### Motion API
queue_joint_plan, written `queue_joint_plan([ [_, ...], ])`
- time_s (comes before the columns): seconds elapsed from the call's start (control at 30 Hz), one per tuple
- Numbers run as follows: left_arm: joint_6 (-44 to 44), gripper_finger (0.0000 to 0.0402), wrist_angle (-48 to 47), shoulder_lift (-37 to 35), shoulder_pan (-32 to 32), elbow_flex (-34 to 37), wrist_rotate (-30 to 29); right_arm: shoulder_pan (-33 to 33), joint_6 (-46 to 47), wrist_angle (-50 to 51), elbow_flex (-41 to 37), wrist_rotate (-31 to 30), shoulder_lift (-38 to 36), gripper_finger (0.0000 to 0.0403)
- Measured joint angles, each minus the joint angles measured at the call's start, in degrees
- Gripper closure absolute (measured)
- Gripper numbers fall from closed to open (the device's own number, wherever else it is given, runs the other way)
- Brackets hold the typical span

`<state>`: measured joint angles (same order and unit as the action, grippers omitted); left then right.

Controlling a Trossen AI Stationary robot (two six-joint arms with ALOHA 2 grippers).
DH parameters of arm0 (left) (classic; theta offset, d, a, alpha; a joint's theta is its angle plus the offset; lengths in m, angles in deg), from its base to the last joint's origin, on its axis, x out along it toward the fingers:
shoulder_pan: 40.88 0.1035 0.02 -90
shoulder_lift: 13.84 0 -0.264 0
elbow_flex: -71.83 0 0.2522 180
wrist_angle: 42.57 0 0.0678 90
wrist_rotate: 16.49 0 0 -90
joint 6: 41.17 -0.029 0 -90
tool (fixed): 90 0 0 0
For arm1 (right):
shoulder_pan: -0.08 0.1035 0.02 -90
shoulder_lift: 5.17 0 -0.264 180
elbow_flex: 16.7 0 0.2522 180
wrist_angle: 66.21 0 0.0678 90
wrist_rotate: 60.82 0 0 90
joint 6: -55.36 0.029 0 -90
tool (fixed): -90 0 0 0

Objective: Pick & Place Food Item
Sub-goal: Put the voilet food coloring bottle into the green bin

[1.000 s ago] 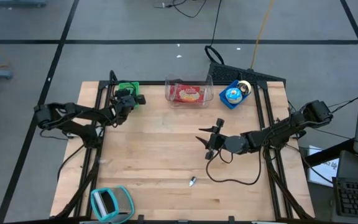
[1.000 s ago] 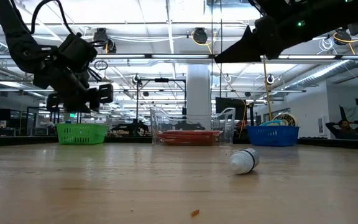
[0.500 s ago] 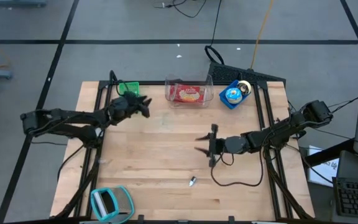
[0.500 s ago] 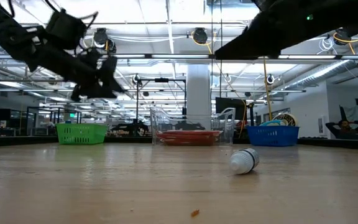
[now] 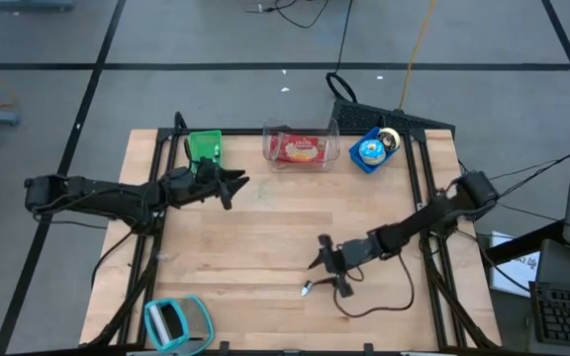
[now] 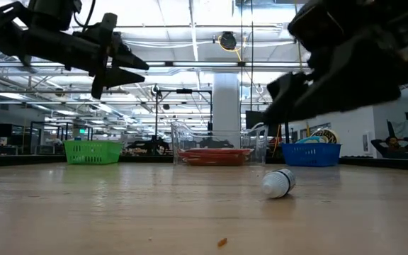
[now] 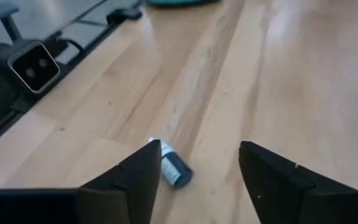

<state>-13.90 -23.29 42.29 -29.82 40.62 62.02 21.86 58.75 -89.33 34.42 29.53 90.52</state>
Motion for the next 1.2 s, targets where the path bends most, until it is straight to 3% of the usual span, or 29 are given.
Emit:
queue_joint_plan([
  [0.23,1.43,0.0233,0.28,1.55,-1.91,0.00,-2.42,1.77,0.02,-0.55,5.26,1.74,9.58,0.0154],
  [0.47,1.81,0.0233,-0.51,1.66,-2.30,0.00,-2.36,1.42,-1.54,0.63,7.18,2.83,13.76,0.0159],
  [1.2,1.71,0.0233,-0.38,1.64,-2.26,0.00,-2.08,-0.54,-7.05,0.44,7.11,2.48,13.67,0.0339],
])
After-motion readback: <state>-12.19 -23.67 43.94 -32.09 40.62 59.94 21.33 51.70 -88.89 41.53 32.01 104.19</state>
